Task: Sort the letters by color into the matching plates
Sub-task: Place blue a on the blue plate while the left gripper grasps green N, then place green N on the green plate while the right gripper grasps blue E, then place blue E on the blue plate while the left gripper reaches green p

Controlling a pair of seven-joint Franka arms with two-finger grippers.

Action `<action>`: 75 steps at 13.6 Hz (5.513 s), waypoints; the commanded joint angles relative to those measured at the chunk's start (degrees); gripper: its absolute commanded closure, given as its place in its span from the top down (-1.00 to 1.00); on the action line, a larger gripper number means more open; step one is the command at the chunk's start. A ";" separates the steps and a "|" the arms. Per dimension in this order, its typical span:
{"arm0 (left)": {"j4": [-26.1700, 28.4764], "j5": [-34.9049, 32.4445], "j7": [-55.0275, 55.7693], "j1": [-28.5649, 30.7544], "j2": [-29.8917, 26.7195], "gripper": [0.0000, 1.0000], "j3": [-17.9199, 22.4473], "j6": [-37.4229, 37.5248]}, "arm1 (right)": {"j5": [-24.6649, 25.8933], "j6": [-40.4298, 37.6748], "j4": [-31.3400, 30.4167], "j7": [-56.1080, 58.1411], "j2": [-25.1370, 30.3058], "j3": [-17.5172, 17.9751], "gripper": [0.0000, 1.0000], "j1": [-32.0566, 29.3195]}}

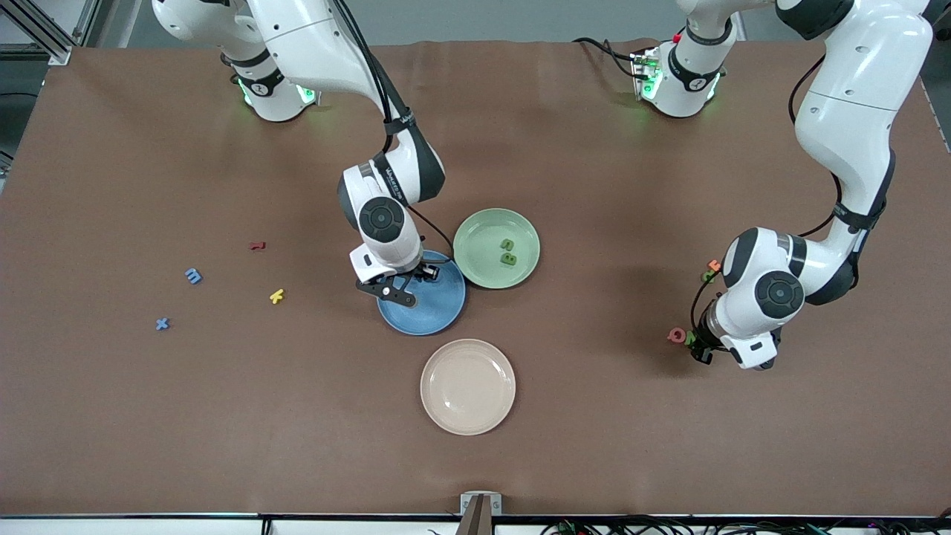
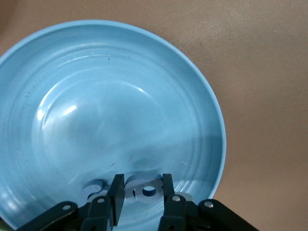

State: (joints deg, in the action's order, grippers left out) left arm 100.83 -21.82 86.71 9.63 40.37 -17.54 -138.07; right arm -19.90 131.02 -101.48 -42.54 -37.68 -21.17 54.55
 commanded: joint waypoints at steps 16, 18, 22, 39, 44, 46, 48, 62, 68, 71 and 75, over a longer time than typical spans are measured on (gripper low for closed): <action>-0.99 4.24 0.63 0.56 -6.35 -1.00 -13.38 11.69 | 7.31 -25.82 -3.89 26.51 18.77 -17.75 1.00 -3.66; -0.99 4.33 5.46 -0.14 -6.26 -1.00 -16.37 11.69 | 7.86 -25.73 -5.30 36.33 19.22 -23.01 1.00 -4.19; -0.90 4.07 10.84 -4.08 -5.74 -1.00 -19.90 11.60 | 7.95 -17.77 -10.39 54.19 18.61 -28.31 0.96 -10.23; -2.22 0.11 12.26 -20.79 -1.43 -1.00 -19.64 6.68 | -4.44 6.78 -26.40 75.30 12.64 -26.65 0.90 -21.15; -2.31 -0.85 12.26 -22.29 -0.20 -0.99 -19.46 5.80 | -11.56 7.84 -25.79 81.38 8.33 -21.12 0.90 -25.63; -2.40 -2.26 12.26 -22.99 0.76 -0.98 -19.46 5.62 | -11.74 8.54 -25.09 82.87 7.27 -19.27 0.90 -27.82; -2.48 -2.26 12.26 -23.78 1.38 -0.97 -19.46 5.01 | -11.74 10.12 -24.39 84.45 6.31 -17.86 0.90 -29.85; -2.66 -6.29 11.83 -17.04 -3.62 1.00 -19.11 9.12 | -11.83 10.13 -23.41 85.52 5.51 -14.60 -0.40 -32.67; -2.75 -9.47 -14.48 -3.25 -5.74 1.00 -19.37 13.09 | -11.74 9.34 -22.97 85.43 5.77 -14.69 -0.61 -31.88; -1.61 -9.56 -31.03 2.48 -6.00 1.00 -19.46 13.27 | -11.66 6.89 -21.93 84.73 6.21 -14.78 -0.64 -30.83; 5.14 -9.56 -52.54 12.22 -10.21 1.00 -20.07 13.01 | -11.04 2.22 -17.89 82.71 8.67 -15.83 -0.66 -27.93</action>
State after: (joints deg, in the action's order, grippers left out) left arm 100.80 -30.54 42.92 17.05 34.69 -36.53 -125.23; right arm -30.25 135.31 -120.78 41.38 -31.03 -36.34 25.26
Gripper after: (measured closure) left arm 0.000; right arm 0.727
